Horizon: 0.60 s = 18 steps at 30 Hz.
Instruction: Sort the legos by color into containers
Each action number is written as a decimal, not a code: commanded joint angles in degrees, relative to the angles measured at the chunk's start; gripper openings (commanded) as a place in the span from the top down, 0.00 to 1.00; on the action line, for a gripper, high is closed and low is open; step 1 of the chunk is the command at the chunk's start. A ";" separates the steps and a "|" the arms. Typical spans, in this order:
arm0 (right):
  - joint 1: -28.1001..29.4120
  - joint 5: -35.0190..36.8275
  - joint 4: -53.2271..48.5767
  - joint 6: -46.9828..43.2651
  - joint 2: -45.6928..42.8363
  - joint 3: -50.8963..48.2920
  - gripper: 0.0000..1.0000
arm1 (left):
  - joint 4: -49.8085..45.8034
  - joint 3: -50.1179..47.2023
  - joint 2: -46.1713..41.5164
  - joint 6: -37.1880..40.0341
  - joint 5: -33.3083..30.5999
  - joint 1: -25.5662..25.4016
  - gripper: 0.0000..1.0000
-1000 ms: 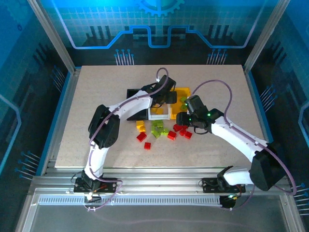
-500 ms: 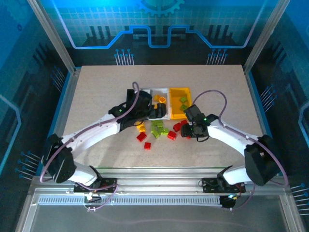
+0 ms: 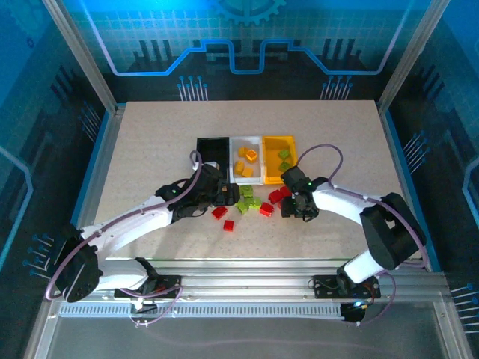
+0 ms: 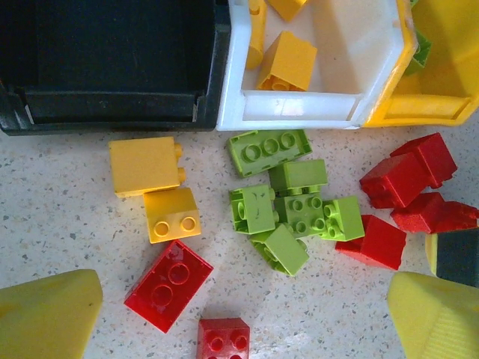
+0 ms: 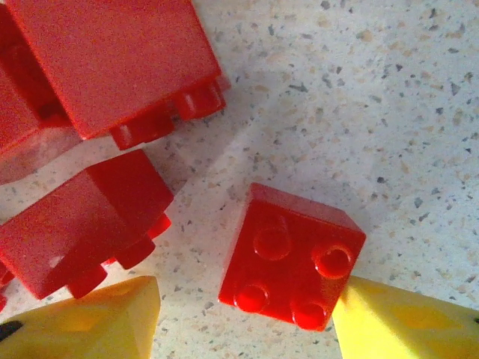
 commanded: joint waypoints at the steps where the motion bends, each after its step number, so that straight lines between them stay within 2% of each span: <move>1: -0.38 3.53 -0.64 1.82 2.00 1.96 0.39 | -0.38 -0.32 0.06 -1.46 -1.00 -0.17 0.01; 4: -1.35 6.24 -1.60 2.68 2.59 1.74 0.40 | -0.22 -0.58 0.29 -1.37 -0.98 -0.20 0.01; 14: -5.07 6.87 -0.28 3.49 4.50 2.01 0.49 | 0.16 -1.81 0.34 -1.73 -0.81 -0.14 0.01; 18: -5.48 6.48 -0.61 3.63 4.35 3.01 0.62 | -0.05 -2.03 0.33 -1.71 -0.94 -0.16 0.01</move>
